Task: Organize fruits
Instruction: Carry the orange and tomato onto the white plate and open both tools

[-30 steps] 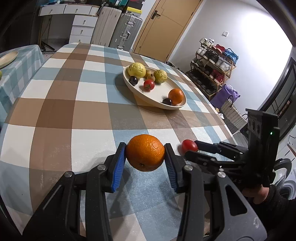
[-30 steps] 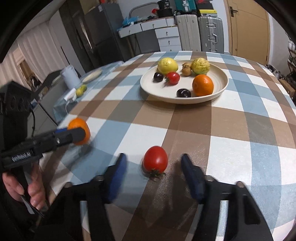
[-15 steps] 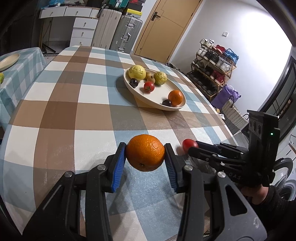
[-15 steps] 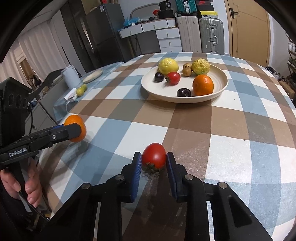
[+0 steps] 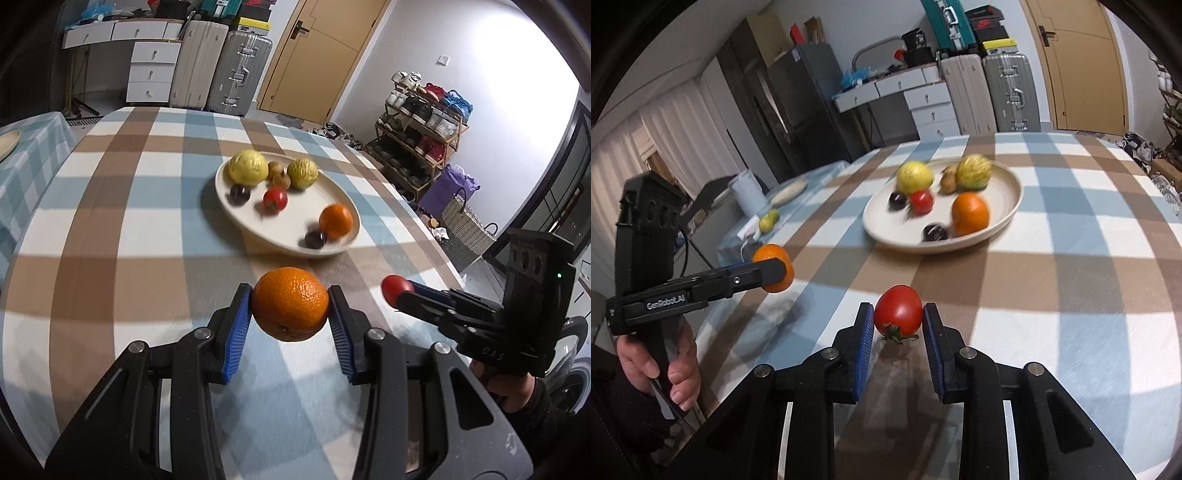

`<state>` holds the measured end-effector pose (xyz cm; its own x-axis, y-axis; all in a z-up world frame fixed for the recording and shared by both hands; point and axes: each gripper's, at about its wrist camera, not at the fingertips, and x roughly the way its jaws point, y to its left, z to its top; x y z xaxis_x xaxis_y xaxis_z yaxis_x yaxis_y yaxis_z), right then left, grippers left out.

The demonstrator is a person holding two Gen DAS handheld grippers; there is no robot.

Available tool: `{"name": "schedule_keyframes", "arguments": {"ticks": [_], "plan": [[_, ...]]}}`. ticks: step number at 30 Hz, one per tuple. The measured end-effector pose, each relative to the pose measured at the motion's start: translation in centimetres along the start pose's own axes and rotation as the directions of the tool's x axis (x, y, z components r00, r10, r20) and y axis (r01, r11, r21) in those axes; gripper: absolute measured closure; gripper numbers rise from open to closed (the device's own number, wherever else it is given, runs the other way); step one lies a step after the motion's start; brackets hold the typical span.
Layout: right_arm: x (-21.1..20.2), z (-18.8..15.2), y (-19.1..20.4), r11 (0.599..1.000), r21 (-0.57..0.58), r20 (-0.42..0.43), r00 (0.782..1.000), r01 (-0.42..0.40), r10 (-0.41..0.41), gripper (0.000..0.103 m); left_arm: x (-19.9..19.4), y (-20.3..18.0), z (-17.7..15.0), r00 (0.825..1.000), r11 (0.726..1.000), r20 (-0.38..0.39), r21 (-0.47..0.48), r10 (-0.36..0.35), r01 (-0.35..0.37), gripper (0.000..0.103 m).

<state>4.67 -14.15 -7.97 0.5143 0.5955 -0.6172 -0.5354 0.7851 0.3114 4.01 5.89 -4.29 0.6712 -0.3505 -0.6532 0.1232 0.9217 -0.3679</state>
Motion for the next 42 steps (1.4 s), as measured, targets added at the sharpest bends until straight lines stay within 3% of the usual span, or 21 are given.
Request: {"name": "schedule_keyframes", "arguments": {"ticks": [7,23,30,42], "plan": [[-0.3,3.3,-3.0,0.999,0.024,0.058,0.998,-0.026,0.024,0.075,3.3,-0.7,3.9,1.000,1.000,-0.002,0.002,0.004,-0.004,0.065],[3.6,11.7,-7.9,0.998,0.035,0.069,0.996,-0.060,0.057,0.075,13.1,-2.6,11.9,0.998,0.998,-0.055,0.049,-0.029,0.032,0.065],[6.5,14.4,-9.3,0.997,0.033,0.016,0.998,-0.063,0.063,0.075,16.5,-2.1,12.9,0.996,0.998,-0.090,0.050,-0.023,0.027,0.065],[10.4,14.7,-10.3,0.996,0.055,-0.066,0.996,-0.064,0.068,0.075,19.2,-1.3,12.9,0.992,0.998,-0.127,0.057,-0.025,0.032,0.065]]}}
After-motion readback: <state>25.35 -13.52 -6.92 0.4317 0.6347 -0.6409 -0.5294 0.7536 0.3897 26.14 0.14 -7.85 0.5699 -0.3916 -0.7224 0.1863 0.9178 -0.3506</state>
